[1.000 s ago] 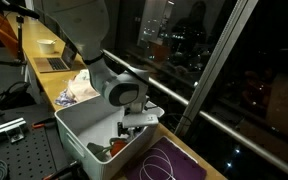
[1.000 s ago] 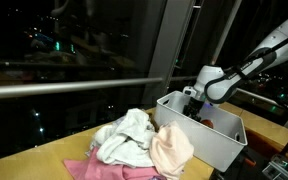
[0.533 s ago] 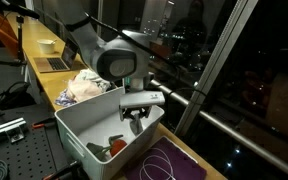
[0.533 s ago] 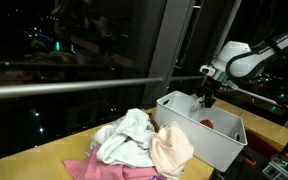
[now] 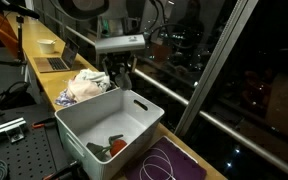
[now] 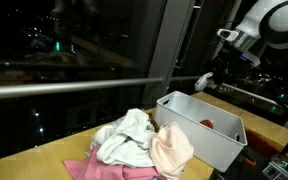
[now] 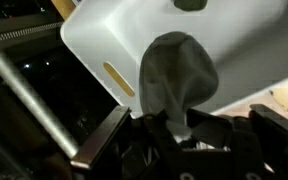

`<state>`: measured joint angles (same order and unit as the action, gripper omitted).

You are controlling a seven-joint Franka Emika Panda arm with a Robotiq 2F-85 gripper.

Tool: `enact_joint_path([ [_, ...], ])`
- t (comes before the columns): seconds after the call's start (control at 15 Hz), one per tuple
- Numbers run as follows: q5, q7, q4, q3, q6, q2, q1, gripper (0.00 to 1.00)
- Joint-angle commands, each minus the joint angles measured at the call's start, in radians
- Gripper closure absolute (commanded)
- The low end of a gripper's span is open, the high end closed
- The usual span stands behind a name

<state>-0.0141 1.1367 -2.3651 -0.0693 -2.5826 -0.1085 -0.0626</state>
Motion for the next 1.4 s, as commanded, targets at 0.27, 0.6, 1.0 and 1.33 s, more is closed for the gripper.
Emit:
enact_joint_path([
  [0.27, -0.017, -0.231, 0.069, -0.130, 0.136, -0.067, 0.277, 1.00],
  [0.6, -0.053, -0.328, 0.263, -0.203, 0.205, 0.071, 0.359, 1.00],
  [1.0, -0.071, -0.312, 0.393, -0.214, 0.269, 0.182, 0.354, 0.67],
  [1.33, -0.038, -0.248, 0.265, -0.161, 0.236, 0.130, 0.274, 0.31],
])
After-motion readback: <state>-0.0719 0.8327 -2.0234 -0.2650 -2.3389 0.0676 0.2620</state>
